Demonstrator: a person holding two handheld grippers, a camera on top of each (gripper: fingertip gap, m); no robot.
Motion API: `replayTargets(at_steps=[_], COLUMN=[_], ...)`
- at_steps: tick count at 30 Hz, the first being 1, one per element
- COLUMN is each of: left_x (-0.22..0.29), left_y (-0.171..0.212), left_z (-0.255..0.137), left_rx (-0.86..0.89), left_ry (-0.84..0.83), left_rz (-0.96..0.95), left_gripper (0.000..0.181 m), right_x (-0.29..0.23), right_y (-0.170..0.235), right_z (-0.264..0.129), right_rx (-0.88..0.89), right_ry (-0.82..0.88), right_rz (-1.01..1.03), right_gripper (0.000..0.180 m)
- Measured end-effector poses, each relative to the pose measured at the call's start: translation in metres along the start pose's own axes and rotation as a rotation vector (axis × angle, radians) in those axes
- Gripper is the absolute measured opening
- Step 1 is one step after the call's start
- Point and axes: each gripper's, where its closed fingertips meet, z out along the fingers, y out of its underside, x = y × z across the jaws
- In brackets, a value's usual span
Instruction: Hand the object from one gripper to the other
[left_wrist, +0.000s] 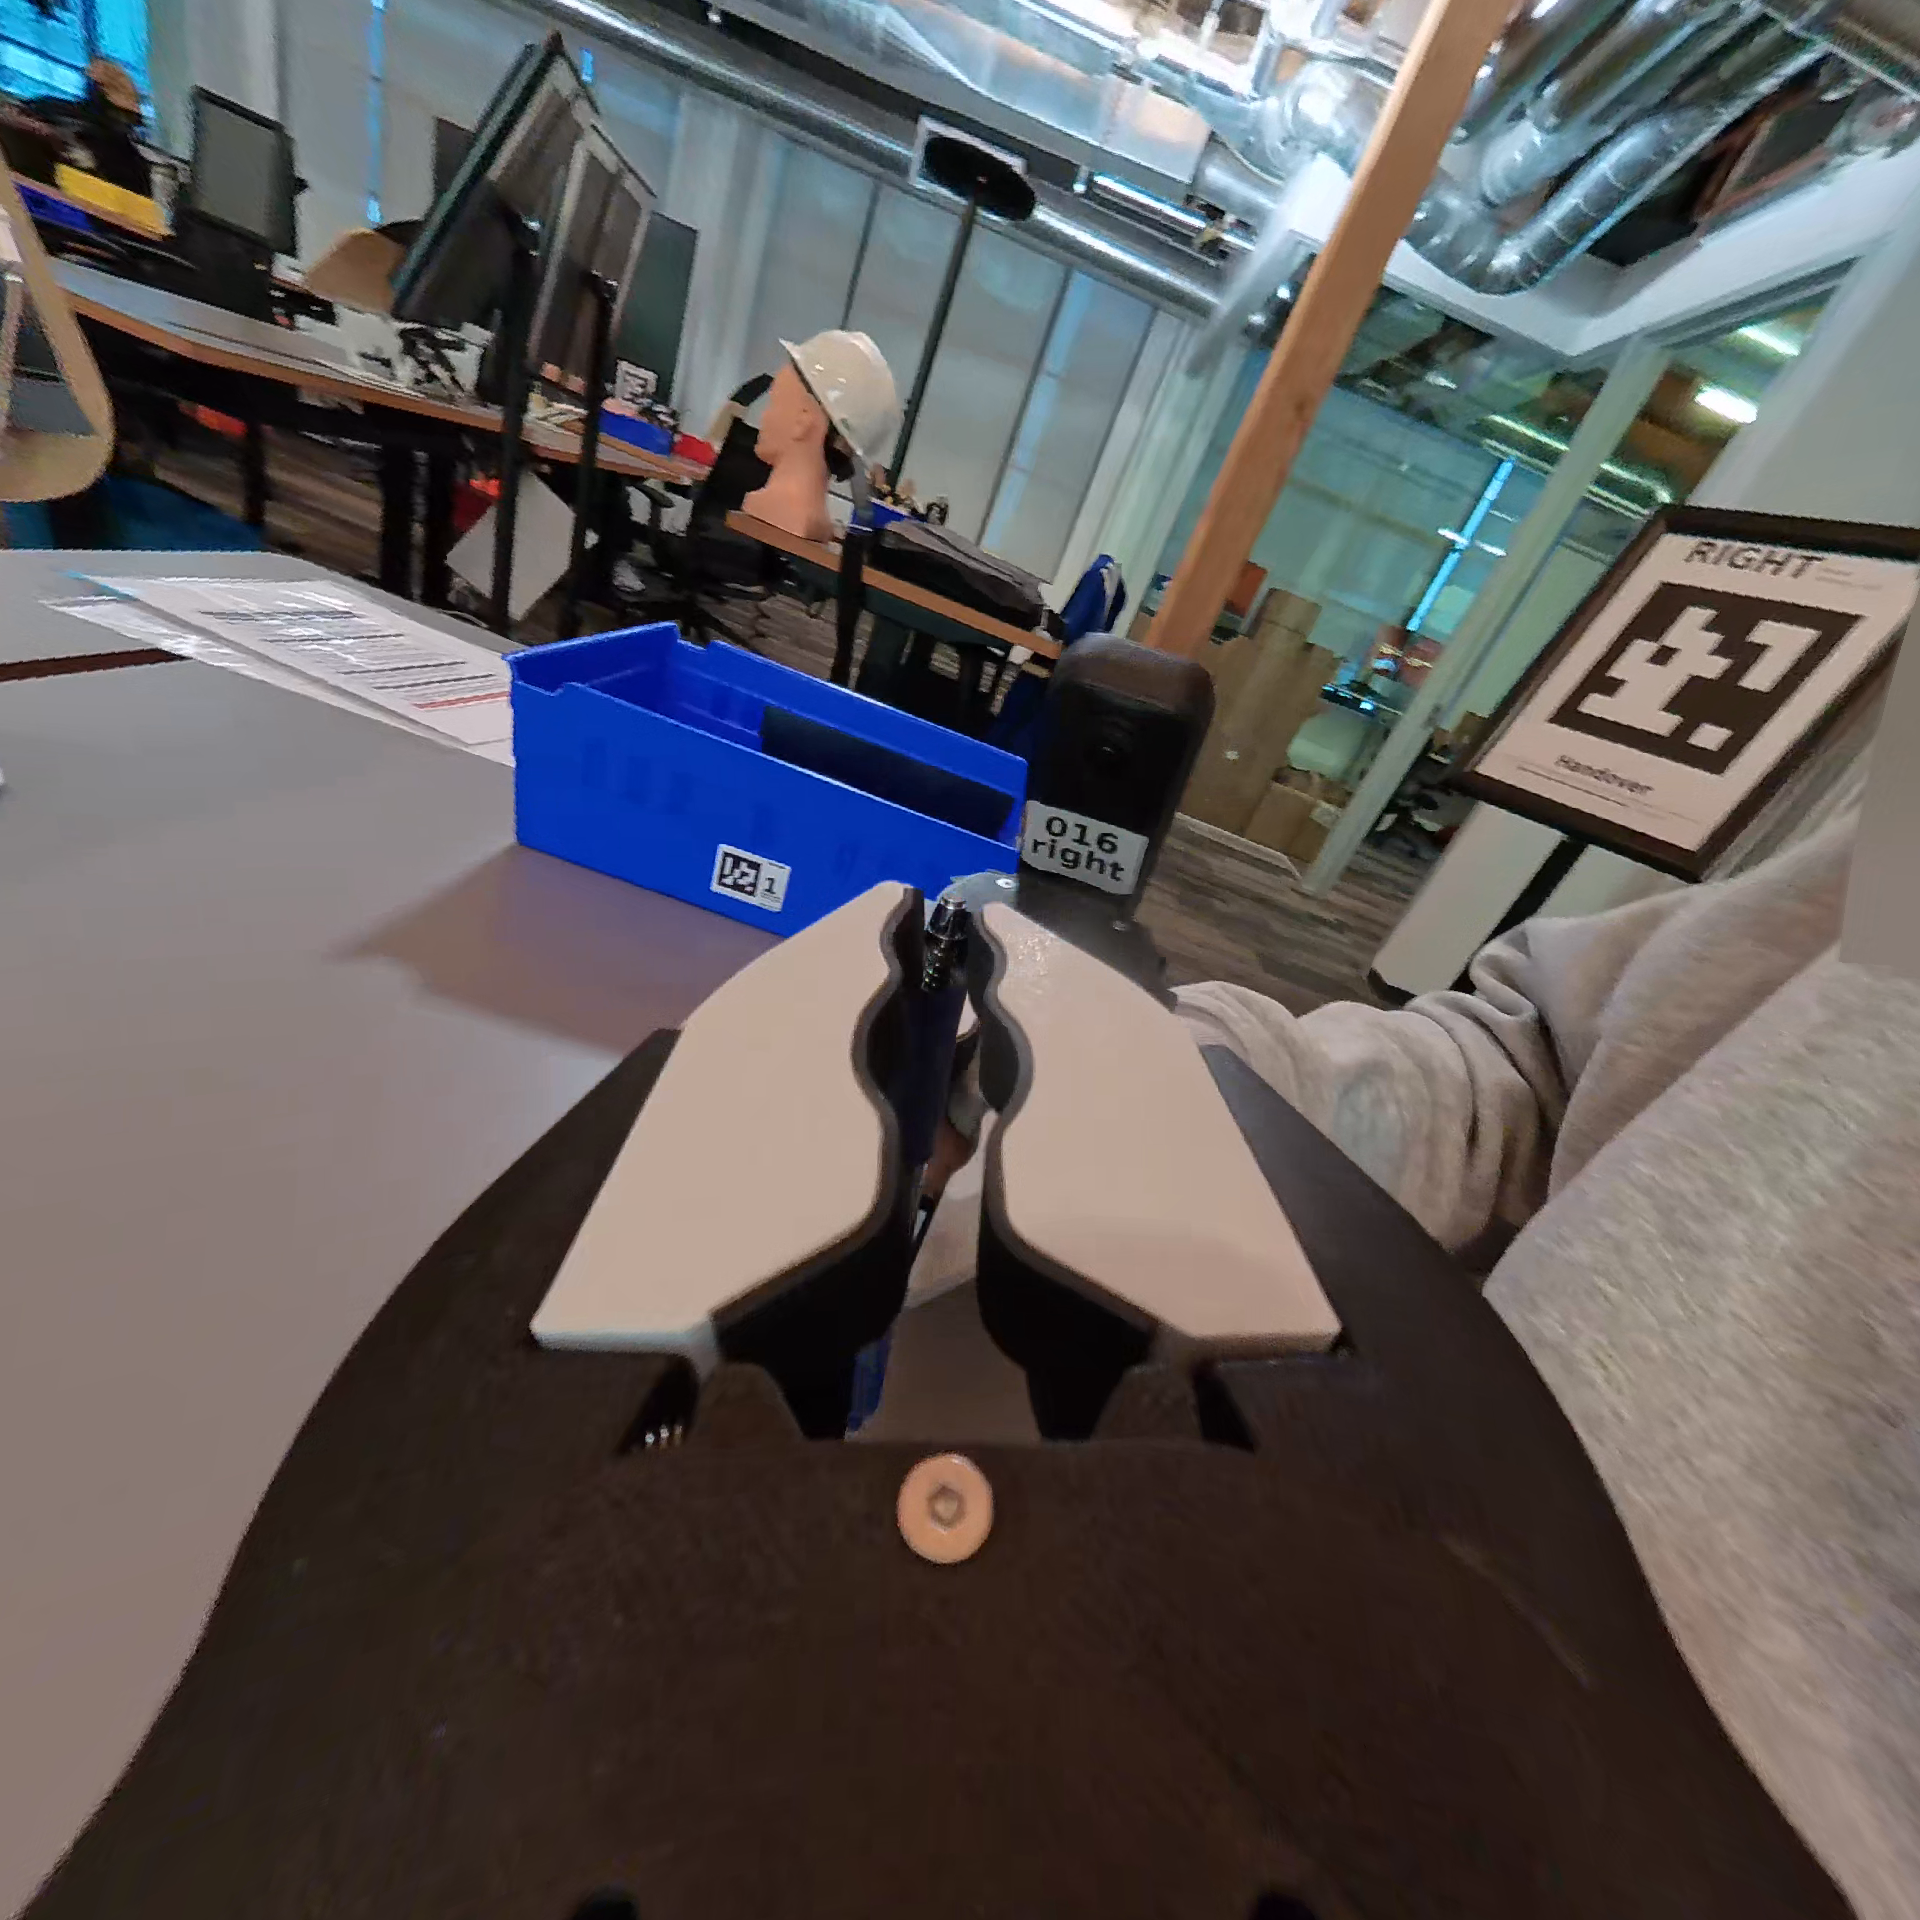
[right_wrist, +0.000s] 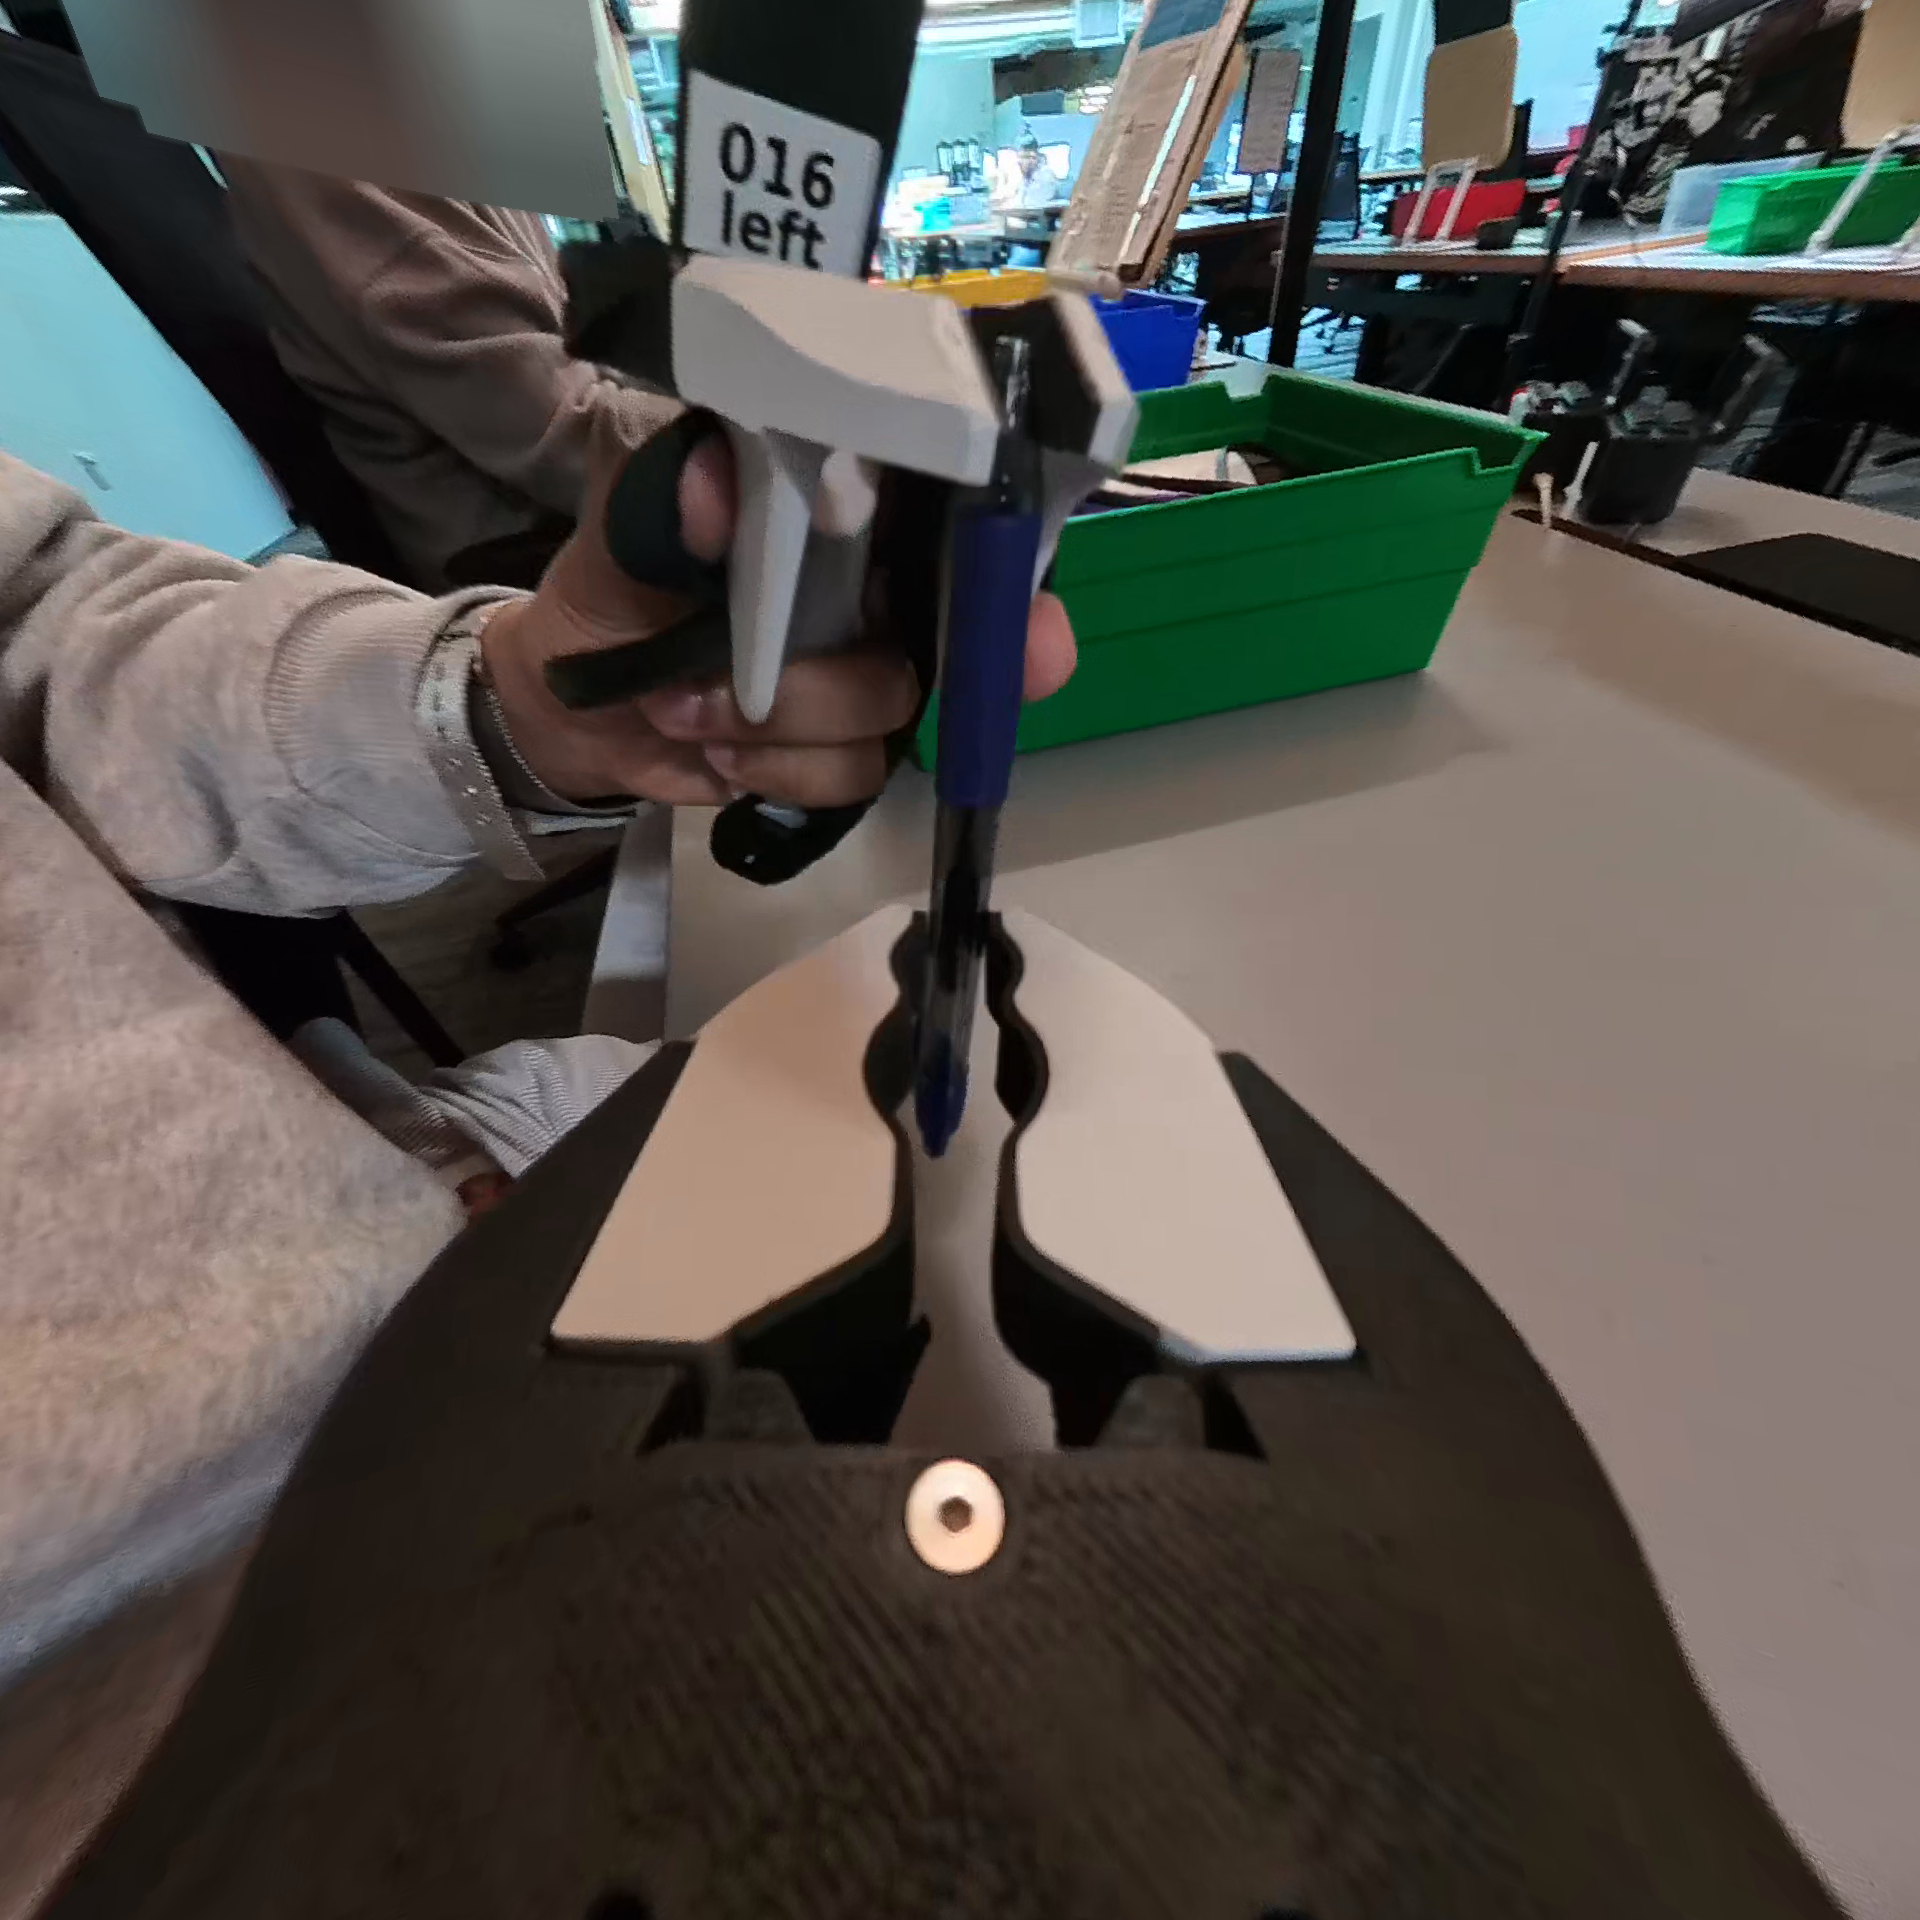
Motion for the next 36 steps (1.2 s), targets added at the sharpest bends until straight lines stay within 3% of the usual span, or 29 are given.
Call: replayTargets(at_steps=[1, 6, 9, 12, 19, 24, 28, 34, 36], left_x=[0.002, 0.004, -0.008, -0.023, -0.046, -0.030, -0.024, -0.023, -0.024], left_y=[0.000, 0.000, -0.003, 0.009, 0.094, 0.093, 0.096, 0.097, 0.095], left_z=[0.000, -0.001, -0.004, -0.007, -0.002, 0.007, 0.010, 0.012, 0.012], left_rx=[0.003, 0.028, 0.077, 0.056, -0.324, -0.286, -0.309, -0.318, -0.305], left_ry=[0.018, 0.039, -0.016, -0.053, -0.042, 0.013, 0.026, 0.020, 0.015], left_rz=[0.001, 0.015, 0.015, 0.008, -0.040, -0.025, 0.002, 0.036, 0.039], left_gripper=[0.008, 0.012, 0.054, 0.061, 0.038, 0.033, 0.012, 0.012, 0.012], right_x=[-0.001, -0.001, 0.004, 0.014, 0.031, 0.025, 0.018, 0.019, 0.022], right_y=[0.000, 0.000, -0.007, -0.013, -0.017, -0.018, -0.016, -0.016, -0.019], right_z=[0.000, 0.000, -0.004, -0.014, -0.032, -0.029, -0.023, -0.022, -0.024], right_rx=[0.000, -0.002, 0.045, 0.090, 0.128, 0.131, 0.108, 0.118, 0.139], right_ry=[-0.007, -0.017, -0.003, 0.024, 0.083, 0.057, 0.041, 0.041, 0.060], right_rz=[0.001, 0.013, 0.036, 0.070, 0.099, 0.112, 0.089, 0.097, 0.097], right_gripper=[0.011, 0.010, 0.010, 0.010, 0.010, 0.010, 0.010, 0.011, 0.024])
